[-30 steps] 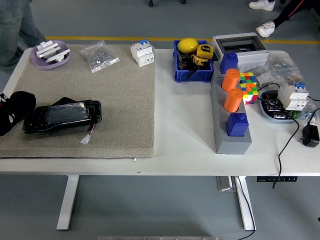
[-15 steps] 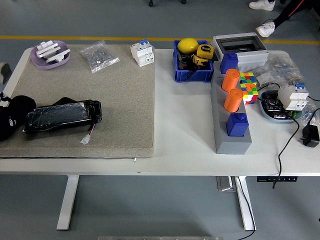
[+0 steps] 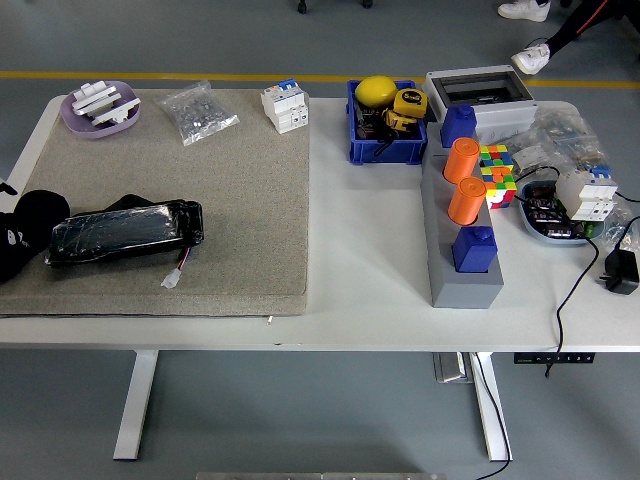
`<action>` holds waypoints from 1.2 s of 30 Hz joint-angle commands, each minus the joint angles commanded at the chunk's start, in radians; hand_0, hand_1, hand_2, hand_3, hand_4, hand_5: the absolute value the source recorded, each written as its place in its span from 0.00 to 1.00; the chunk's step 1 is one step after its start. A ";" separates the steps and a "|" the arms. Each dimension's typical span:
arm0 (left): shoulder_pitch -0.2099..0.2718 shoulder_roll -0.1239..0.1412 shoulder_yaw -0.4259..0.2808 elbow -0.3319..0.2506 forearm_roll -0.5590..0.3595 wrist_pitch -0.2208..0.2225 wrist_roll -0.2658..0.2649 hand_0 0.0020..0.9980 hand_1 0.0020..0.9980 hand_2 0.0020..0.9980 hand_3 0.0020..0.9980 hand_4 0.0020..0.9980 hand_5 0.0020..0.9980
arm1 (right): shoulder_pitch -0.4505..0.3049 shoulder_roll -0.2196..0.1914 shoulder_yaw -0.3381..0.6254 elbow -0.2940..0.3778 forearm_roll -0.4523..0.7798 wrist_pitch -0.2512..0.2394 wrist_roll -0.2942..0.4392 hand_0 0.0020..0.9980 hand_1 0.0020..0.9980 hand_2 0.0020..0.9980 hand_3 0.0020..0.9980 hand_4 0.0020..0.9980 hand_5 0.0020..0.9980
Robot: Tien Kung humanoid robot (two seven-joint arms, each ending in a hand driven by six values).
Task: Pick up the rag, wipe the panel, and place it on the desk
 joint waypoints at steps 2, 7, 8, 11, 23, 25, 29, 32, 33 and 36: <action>0.014 0.003 -0.017 -0.024 -0.010 -0.003 -0.014 0.48 0.78 0.77 0.68 0.91 0.09 | -0.001 -0.002 -0.005 -0.003 0.004 0.002 -0.001 0.76 0.58 0.70 0.69 1.00 0.66; 0.047 0.006 -0.063 -0.078 -0.035 -0.016 -0.035 0.48 0.78 0.77 0.68 0.91 0.09 | 0.000 -0.003 -0.017 -0.006 0.010 0.005 -0.003 0.76 0.58 0.70 0.69 1.00 0.66; 0.052 0.006 -0.070 -0.087 -0.036 -0.019 -0.037 0.47 0.77 0.77 0.67 0.91 0.12 | 0.000 -0.003 -0.021 -0.008 0.013 0.006 -0.003 0.77 0.58 0.70 0.69 1.00 0.65; 0.068 0.009 -0.094 -0.117 -0.051 -0.026 -0.041 0.47 0.77 0.77 0.67 0.91 0.12 | 0.003 -0.004 -0.037 -0.014 0.021 0.010 -0.006 0.77 0.58 0.70 0.69 1.00 0.65; 0.146 -0.020 -0.272 -0.198 -0.255 -0.034 -0.101 0.48 0.77 0.76 0.67 0.92 0.15 | -0.016 -0.013 -0.099 -0.032 0.065 0.027 -0.013 0.77 0.59 0.70 0.69 1.00 0.64; 0.156 -0.024 -0.287 -0.204 -0.267 -0.034 -0.103 0.48 0.77 0.76 0.67 0.92 0.15 | -0.017 -0.014 -0.109 -0.036 0.074 0.029 -0.013 0.77 0.59 0.70 0.69 1.00 0.64; 0.170 -0.031 -0.305 -0.212 -0.278 -0.034 -0.106 0.48 0.77 0.76 0.67 0.91 0.15 | -0.017 -0.012 -0.127 -0.041 0.087 0.033 -0.014 0.77 0.59 0.70 0.69 1.00 0.64; 0.187 -0.042 -0.328 -0.225 -0.285 -0.032 -0.109 0.48 0.77 0.76 0.67 0.92 0.17 | -0.019 -0.007 -0.129 -0.044 0.091 0.034 -0.015 0.77 0.59 0.70 0.69 1.00 0.64; 0.192 -0.045 -0.335 -0.229 -0.289 -0.032 -0.111 0.48 0.77 0.76 0.67 0.92 0.17 | -0.020 -0.006 -0.130 -0.045 0.092 0.034 -0.015 0.77 0.59 0.70 0.69 1.00 0.64; 0.205 -0.056 -0.354 -0.241 -0.299 -0.035 -0.113 0.48 0.77 0.76 0.67 0.92 0.17 | -0.027 0.000 -0.131 -0.046 0.095 0.034 -0.014 0.77 0.59 0.70 0.69 1.00 0.64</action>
